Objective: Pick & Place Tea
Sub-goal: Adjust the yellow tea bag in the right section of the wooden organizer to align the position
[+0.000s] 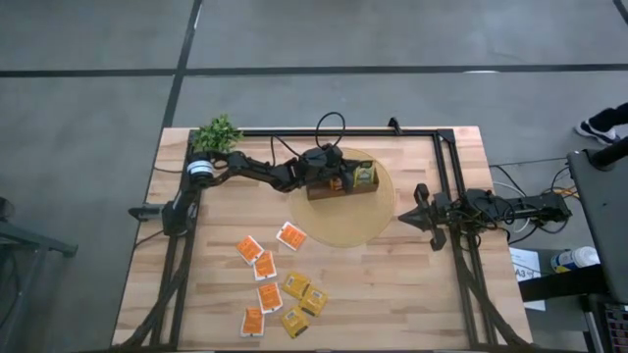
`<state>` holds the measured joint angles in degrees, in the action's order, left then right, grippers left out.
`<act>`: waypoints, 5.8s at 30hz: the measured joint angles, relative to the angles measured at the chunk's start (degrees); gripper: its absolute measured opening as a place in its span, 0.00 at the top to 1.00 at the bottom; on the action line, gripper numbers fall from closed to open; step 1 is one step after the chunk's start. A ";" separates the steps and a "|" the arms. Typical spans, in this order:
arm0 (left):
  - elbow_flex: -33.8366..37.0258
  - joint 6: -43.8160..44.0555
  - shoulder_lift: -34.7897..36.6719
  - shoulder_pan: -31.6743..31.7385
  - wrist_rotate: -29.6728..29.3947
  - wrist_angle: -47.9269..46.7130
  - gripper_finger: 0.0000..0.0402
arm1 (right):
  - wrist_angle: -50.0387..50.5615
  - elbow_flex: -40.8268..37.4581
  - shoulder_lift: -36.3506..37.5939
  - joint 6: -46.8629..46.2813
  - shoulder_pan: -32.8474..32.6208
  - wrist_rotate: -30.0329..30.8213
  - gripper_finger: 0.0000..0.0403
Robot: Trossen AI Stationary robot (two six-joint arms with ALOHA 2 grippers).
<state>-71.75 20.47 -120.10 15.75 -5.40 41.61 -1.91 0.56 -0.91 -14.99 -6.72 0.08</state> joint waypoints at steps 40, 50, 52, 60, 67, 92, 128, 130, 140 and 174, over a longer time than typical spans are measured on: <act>-1.27 0.86 -2.77 -0.17 -0.73 0.36 0.74 | 0.00 0.00 0.01 -0.01 0.00 0.00 0.98; -2.31 0.34 -2.77 -0.13 3.68 0.91 0.74 | 0.00 0.00 0.00 -0.01 0.00 -0.02 0.98; -2.61 -0.52 -2.77 -0.15 5.61 0.87 0.74 | 0.00 -0.01 0.00 0.01 0.00 -0.02 0.98; -3.08 -4.14 -2.77 -0.22 8.00 -0.70 0.74 | 0.00 -0.01 0.00 0.01 0.01 -0.01 0.98; -3.26 -6.86 -2.77 -0.22 7.83 -2.02 0.74 | 0.00 0.00 0.02 0.01 0.02 0.00 0.98; -4.98 -8.91 -2.80 -0.12 9.52 -5.92 0.90 | 0.00 0.00 0.01 0.00 0.01 -0.01 0.98; 7.86 9.71 1.43 0.66 -2.78 19.41 1.00 | 0.00 0.00 0.02 -0.01 0.02 0.00 0.98; 8.05 10.06 0.89 0.63 -3.67 21.87 1.00 | 0.02 0.00 0.02 -0.01 0.00 -0.02 0.98; 4.66 12.98 -4.38 -0.22 -4.56 25.94 1.00 | 0.00 0.00 0.02 0.01 0.00 -0.02 0.98; -0.33 12.77 -13.09 -2.78 -6.20 30.80 1.00 | 0.00 -0.01 0.02 0.01 0.01 -0.02 0.98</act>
<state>-72.07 33.23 -133.19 12.97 -11.60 72.42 -1.91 0.55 -0.89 -14.98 -6.71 0.06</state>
